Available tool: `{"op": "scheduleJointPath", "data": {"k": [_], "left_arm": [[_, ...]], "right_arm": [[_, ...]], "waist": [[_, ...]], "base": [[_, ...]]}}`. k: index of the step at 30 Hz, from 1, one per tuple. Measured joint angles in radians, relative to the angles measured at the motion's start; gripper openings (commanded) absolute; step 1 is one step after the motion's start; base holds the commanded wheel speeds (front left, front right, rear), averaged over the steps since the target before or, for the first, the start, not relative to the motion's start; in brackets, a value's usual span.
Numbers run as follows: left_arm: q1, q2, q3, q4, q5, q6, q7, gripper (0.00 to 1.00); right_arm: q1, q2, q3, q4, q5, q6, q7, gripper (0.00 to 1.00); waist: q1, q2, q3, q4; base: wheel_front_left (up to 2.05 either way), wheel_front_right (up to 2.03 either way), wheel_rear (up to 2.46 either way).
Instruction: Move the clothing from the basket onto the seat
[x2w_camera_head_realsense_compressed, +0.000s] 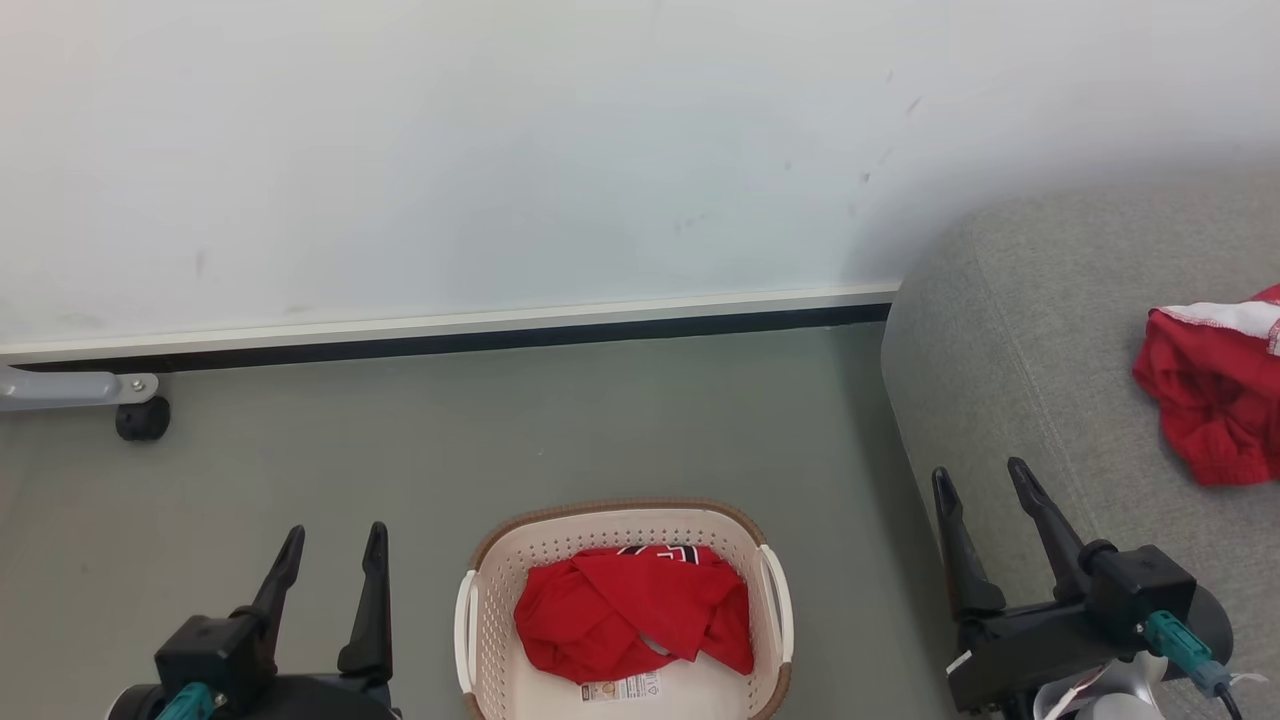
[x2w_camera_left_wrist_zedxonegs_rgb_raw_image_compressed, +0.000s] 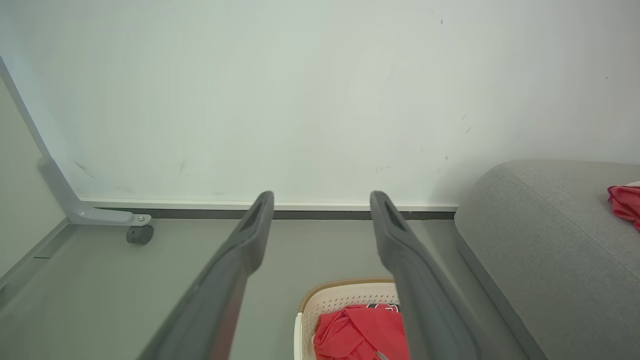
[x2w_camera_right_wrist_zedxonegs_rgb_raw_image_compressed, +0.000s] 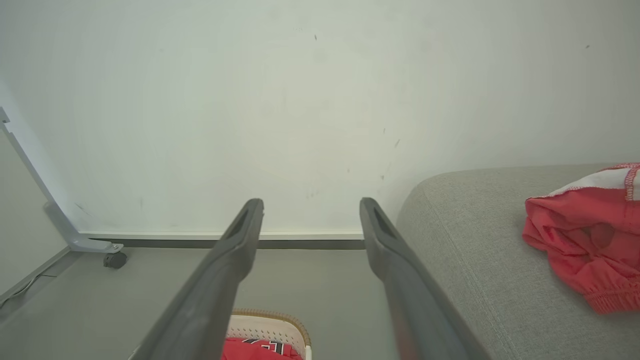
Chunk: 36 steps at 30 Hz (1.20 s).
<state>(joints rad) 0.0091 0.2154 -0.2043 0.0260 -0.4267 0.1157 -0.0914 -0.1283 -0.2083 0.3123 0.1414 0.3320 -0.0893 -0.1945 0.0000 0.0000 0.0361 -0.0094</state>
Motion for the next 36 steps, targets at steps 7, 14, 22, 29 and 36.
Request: {"op": "scheduleJointPath", "data": {"k": [7, 14, 22, 29, 36], "left_arm": [[0.005, -0.005, 0.011, -0.010, 0.006, 0.007, 0.000, 1.00], [0.005, -0.007, 0.016, -0.011, 0.008, 0.007, 0.002, 1.00], [0.005, -0.009, 0.026, -0.036, 0.023, 0.008, 0.003, 1.00], [-0.001, -0.002, 0.016, -0.051, 0.057, 0.008, 0.011, 1.00], [-0.042, 0.009, -0.001, -0.046, 0.071, 0.006, 0.014, 1.00]], "right_arm": [[0.005, -0.001, 0.000, -0.032, -0.007, -0.008, 0.016, 1.00], [0.018, -0.001, -0.004, -0.054, -0.007, -0.009, 0.031, 1.00], [0.023, -0.004, -0.009, -0.102, -0.015, -0.017, 0.050, 1.00], [0.019, -0.004, -0.013, -0.169, -0.025, -0.018, 0.062, 1.00], [-0.035, 0.004, -0.009, -0.228, -0.048, -0.025, 0.074, 1.00]], "waist": [[0.0000, 0.0000, 0.005, -0.007], [0.0000, 0.0000, 0.008, -0.011], [0.0000, 0.0000, 0.031, -0.012], [0.0000, 0.0000, 0.082, -0.016], [0.0001, 0.0001, 0.164, -0.027]], "base": [[0.00, 0.00, 0.00], [0.00, 0.00, 0.00], [0.00, 0.00, 0.00], [0.00, 0.00, 0.00], [0.00, 0.00, 0.00]]}}
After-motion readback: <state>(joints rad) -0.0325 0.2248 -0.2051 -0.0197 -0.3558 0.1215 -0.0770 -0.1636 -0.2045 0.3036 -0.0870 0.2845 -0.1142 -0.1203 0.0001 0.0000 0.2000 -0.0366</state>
